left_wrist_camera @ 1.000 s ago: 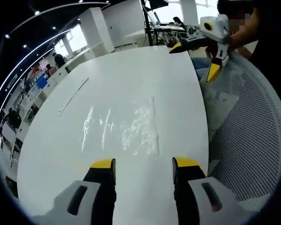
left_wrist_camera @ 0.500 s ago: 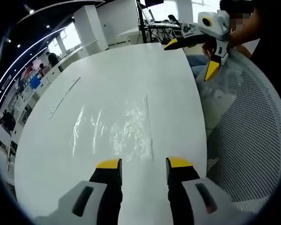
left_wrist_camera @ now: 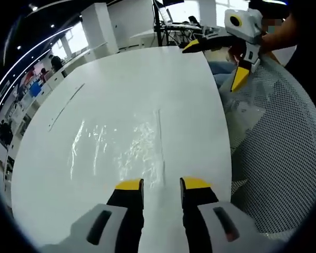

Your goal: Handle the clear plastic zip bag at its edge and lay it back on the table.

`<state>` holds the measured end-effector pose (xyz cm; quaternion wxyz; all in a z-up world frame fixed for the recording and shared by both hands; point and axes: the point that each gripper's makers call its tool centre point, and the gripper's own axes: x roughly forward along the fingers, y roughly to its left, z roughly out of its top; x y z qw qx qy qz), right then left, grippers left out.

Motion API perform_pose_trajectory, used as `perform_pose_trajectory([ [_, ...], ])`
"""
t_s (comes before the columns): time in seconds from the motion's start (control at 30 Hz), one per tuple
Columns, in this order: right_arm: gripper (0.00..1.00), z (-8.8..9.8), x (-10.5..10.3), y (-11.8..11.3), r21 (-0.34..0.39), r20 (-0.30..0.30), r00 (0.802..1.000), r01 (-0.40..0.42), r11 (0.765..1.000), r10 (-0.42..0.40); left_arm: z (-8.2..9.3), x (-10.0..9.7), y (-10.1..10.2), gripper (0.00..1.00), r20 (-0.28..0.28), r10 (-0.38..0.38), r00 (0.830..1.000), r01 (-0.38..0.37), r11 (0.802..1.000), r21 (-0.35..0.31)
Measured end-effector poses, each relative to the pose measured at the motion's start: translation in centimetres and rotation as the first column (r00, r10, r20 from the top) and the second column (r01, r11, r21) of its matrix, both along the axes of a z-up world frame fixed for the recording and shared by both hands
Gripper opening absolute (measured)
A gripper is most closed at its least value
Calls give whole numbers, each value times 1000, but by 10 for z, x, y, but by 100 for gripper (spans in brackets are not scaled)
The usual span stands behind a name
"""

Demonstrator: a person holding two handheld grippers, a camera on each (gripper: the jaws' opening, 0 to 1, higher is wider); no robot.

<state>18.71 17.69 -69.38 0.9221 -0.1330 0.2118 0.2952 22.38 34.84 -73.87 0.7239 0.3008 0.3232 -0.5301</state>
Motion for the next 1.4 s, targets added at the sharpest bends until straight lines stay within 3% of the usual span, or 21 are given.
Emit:
perform_pose_trajectory([
  [0.3,95,-1,0,-1,-6,-4,1000,1,1000,-1,-11,4,-7,20,-31,42,999,-43,999,-10],
  [0.47,95,-1,0,-2,-9,-5,1000,6,1000,-6,-15,7,-11,17,-77,112,991,-115,992,-44],
  [1.03,94,-2,1,-4,-11,-6,1000,15,1000,-15,-36,15,-9,15,-121,163,979,-167,986,-25],
  [1.17,94,-2,1,-4,-11,-6,1000,17,1000,-17,-42,13,-9,14,-125,161,979,-164,986,-14],
  [1.4,93,-2,0,-4,-14,-10,1000,17,1000,-17,-38,13,-11,9,-73,115,991,-116,993,-7],
])
